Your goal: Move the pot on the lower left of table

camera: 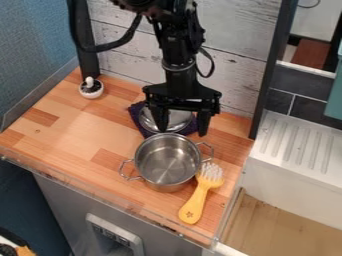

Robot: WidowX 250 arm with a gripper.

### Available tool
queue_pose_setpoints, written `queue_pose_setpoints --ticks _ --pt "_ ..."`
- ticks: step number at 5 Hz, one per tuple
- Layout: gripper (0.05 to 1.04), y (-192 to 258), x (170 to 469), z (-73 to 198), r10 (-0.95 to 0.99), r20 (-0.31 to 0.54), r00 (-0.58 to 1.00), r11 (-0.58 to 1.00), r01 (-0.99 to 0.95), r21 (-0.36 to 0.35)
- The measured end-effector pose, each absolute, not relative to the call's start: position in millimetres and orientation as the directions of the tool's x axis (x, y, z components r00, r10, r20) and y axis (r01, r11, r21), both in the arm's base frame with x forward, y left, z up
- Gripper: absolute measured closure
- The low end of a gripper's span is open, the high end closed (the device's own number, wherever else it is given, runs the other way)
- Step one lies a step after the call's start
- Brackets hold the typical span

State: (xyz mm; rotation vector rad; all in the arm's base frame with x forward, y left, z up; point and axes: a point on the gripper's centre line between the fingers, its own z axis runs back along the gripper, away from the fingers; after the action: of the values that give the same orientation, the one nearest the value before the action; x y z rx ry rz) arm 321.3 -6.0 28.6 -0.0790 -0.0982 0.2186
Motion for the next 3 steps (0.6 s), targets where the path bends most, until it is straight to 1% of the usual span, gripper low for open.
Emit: queue_pose_setpoints --ticks 1,2,3 --pt "0.082 -11 301 25 0.103 0.068 0.992 0.994 -0.1 -0.048" --pt "0.082 -7 285 20 -0.078 0.007 0.997 0.997 0.078 -0.012" --pt "0.082 -3 282 17 -0.231 -0.049 0.972 0.973 0.232 0.012"
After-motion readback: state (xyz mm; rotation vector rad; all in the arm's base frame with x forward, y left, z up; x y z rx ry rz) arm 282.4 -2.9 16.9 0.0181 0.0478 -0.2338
